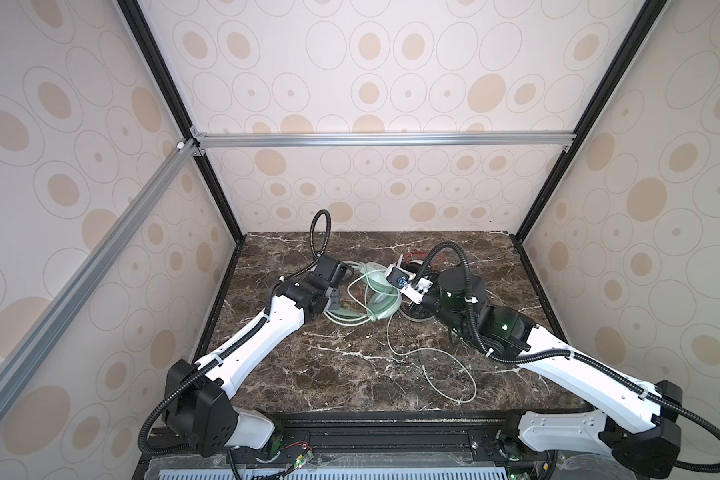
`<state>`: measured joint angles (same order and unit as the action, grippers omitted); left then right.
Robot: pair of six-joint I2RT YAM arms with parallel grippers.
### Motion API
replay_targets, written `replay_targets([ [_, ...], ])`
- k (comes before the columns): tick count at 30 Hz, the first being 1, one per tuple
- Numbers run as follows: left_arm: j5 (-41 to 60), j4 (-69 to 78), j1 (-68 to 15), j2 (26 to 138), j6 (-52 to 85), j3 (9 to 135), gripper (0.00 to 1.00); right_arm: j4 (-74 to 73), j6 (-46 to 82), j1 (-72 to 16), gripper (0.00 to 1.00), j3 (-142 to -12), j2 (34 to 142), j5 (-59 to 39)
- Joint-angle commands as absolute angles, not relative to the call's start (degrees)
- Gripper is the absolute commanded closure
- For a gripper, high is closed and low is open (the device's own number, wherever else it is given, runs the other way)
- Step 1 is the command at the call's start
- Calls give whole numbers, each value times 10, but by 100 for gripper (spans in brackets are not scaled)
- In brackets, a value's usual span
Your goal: Wrap the headphones
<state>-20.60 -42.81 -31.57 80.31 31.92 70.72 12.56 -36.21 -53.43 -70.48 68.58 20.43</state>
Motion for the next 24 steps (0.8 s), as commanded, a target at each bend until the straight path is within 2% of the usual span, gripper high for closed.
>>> replay_targets([
  [1,-193,-390,-319,776,326,705,100,106,-411,-548,100,-747,687,215],
  [5,-187,-385,-320,774,331,690,100,86,-455,-580,100,-755,682,209],
  [9,-193,-386,-319,775,337,689,100,35,-518,-633,100,-706,648,199],
  [12,-202,-388,-320,777,336,696,100,-14,-559,-680,100,-663,618,214],
  [18,-216,-395,-319,795,334,710,100,-22,-606,-761,100,-654,592,246],
  [24,-213,-393,-319,800,336,708,100,-36,-629,-783,100,-671,607,267],
])
